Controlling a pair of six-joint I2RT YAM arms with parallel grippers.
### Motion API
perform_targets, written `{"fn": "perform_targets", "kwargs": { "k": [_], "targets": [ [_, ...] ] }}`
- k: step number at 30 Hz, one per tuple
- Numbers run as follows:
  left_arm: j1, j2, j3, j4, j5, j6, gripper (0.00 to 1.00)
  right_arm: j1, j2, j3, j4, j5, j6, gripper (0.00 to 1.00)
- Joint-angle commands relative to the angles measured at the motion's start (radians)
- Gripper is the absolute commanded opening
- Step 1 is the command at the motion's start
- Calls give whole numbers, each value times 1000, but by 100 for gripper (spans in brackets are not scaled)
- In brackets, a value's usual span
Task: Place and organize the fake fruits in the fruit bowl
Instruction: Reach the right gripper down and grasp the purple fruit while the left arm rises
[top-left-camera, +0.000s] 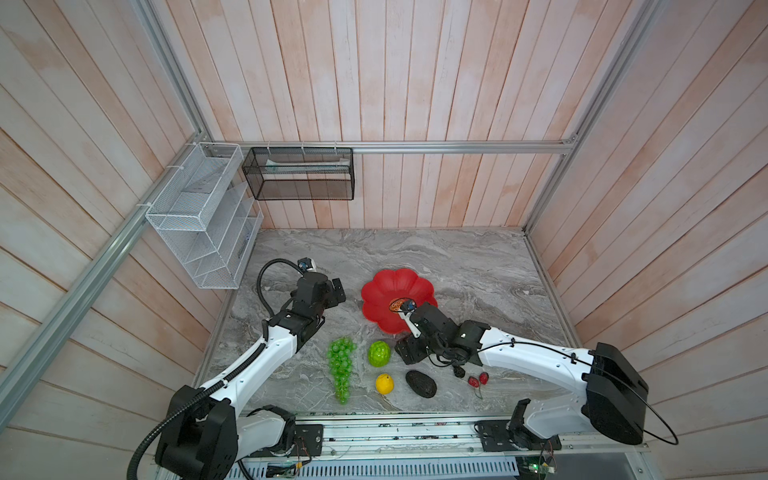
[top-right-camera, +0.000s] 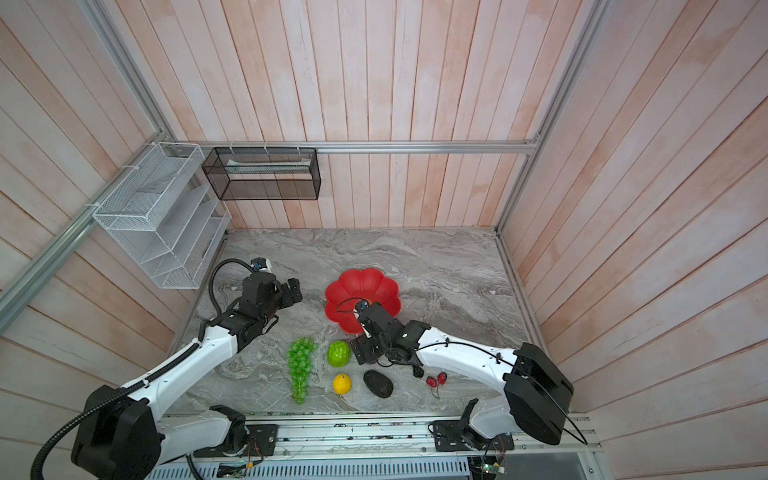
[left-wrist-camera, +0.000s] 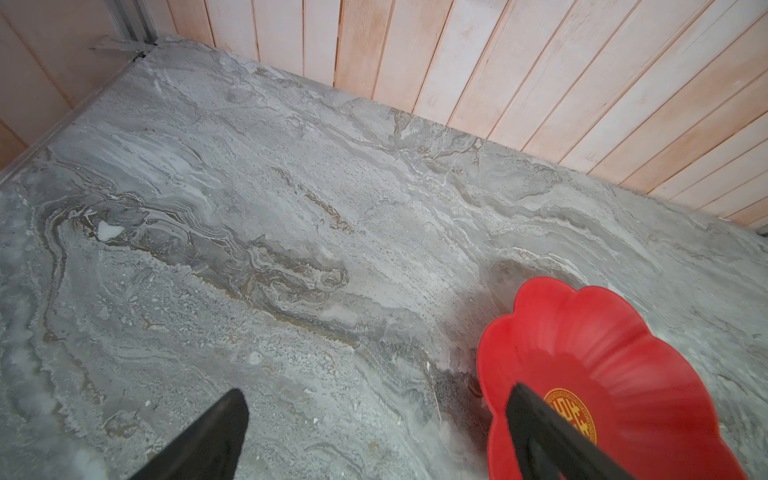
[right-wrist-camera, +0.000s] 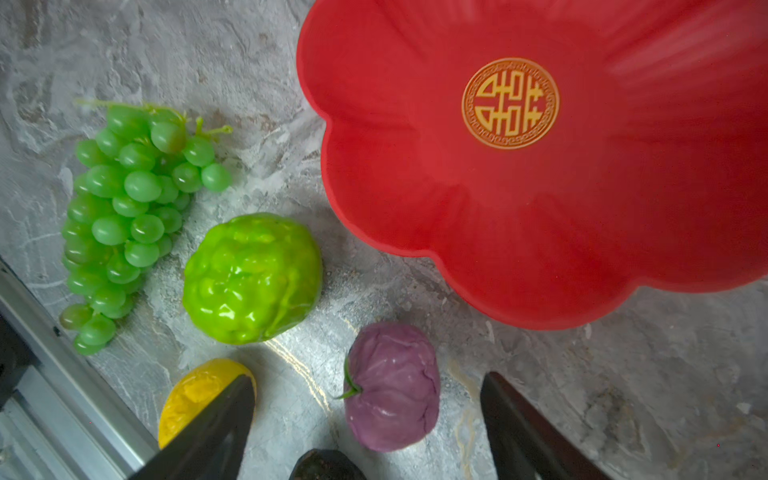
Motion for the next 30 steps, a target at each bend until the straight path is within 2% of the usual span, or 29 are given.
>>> {"fn": "perform_targets", "kwargs": {
  "k": [1, 10, 22, 30],
  "targets": [
    [-2, -33, -30, 40, 11, -11, 99, 35, 42, 47, -77, 51, -7, 86],
    [-2, -29, -44, 71, 57, 11, 99, 35, 116, 52, -88, 111, 9, 81],
    [-3, -29, -63, 75, 70, -2, 99, 27, 199, 24, -2, 124, -7, 76],
    [-2, -50, -87, 79, 69, -20, 99, 5, 236, -3, 36, 112, -30, 68]
  ]
}}
